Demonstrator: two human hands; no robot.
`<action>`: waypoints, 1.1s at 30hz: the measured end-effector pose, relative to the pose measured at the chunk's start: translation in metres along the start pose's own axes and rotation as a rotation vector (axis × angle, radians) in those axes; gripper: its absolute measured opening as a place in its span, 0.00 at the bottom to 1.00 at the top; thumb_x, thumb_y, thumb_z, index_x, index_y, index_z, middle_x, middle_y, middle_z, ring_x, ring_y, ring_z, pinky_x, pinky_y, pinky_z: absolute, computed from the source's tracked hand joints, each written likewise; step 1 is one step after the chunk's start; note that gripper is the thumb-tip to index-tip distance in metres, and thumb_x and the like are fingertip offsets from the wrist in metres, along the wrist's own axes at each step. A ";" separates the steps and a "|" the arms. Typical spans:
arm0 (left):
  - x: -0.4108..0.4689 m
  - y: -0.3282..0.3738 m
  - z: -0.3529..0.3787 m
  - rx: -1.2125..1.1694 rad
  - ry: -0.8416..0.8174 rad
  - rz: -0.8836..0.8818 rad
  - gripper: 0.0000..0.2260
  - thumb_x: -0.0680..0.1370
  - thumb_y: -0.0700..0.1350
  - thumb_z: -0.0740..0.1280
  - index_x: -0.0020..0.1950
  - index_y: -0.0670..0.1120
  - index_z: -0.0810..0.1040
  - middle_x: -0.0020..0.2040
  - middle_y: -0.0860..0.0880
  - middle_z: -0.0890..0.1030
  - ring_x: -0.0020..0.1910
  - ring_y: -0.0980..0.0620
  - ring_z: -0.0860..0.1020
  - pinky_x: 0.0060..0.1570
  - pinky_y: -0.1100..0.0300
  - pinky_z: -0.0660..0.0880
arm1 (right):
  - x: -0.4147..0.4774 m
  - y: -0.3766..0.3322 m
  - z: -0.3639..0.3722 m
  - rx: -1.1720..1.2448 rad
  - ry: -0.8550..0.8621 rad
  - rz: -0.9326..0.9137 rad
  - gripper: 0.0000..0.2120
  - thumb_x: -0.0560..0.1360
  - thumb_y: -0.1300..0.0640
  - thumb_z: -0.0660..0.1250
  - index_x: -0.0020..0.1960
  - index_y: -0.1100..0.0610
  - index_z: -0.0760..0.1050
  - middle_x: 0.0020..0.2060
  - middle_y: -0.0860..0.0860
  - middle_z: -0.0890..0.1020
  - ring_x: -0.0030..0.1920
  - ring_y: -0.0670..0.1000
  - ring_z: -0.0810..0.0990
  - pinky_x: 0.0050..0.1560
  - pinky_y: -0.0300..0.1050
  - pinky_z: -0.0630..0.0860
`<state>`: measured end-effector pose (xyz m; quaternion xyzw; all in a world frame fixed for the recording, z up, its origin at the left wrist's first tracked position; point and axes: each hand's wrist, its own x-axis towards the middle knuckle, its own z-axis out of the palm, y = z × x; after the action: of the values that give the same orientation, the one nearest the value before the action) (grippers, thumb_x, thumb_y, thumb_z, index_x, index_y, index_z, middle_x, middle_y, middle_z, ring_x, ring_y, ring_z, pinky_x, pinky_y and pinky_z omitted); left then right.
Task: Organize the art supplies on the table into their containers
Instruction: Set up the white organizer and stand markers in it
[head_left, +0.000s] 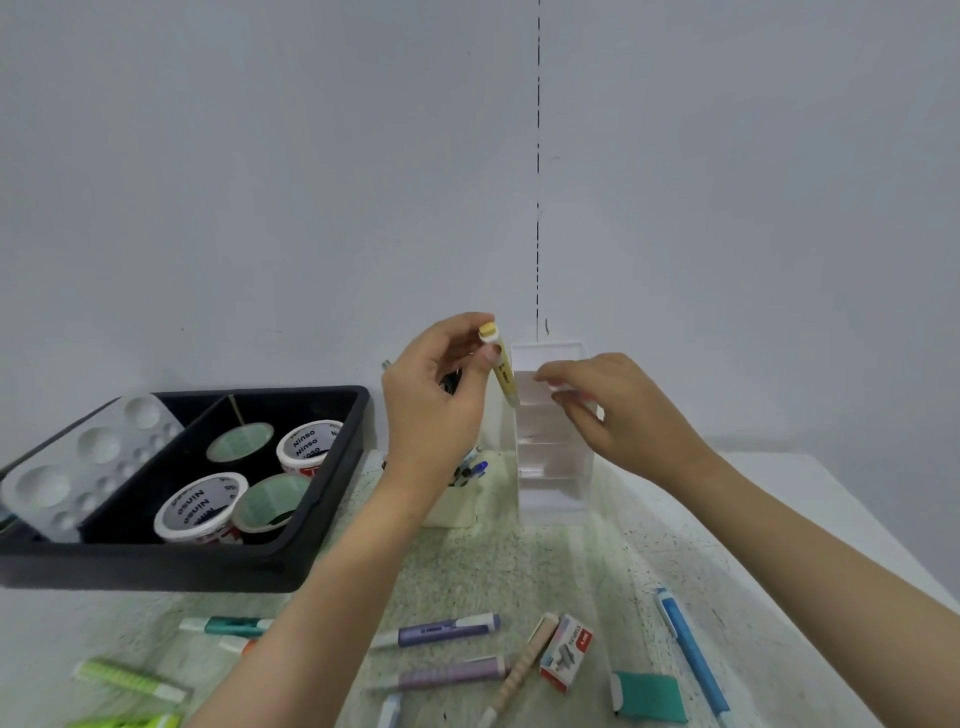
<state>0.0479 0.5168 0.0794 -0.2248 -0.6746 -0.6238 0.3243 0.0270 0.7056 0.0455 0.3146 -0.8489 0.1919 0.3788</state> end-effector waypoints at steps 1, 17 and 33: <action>0.000 -0.002 0.001 0.002 -0.002 0.001 0.12 0.75 0.34 0.68 0.51 0.51 0.79 0.44 0.54 0.82 0.45 0.59 0.81 0.48 0.68 0.75 | -0.001 0.000 0.002 0.000 0.007 0.012 0.12 0.76 0.58 0.59 0.56 0.58 0.77 0.44 0.47 0.83 0.43 0.43 0.75 0.55 0.31 0.64; 0.004 -0.016 0.009 -0.022 -0.028 0.011 0.11 0.75 0.35 0.68 0.53 0.48 0.79 0.48 0.49 0.82 0.47 0.57 0.81 0.50 0.64 0.76 | -0.009 0.010 0.011 -0.166 0.024 0.056 0.05 0.73 0.55 0.63 0.45 0.53 0.77 0.45 0.43 0.81 0.48 0.47 0.76 0.58 0.42 0.63; -0.011 -0.059 0.027 0.489 -0.280 0.015 0.08 0.73 0.43 0.71 0.51 0.53 0.81 0.55 0.53 0.76 0.63 0.51 0.69 0.61 0.63 0.57 | -0.016 0.009 0.020 0.139 0.020 0.402 0.17 0.75 0.43 0.56 0.52 0.44 0.81 0.66 0.51 0.72 0.64 0.50 0.70 0.64 0.50 0.63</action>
<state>0.0093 0.5371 0.0298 -0.2289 -0.8417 -0.4028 0.2774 0.0186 0.7071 0.0198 0.1623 -0.8756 0.3248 0.3186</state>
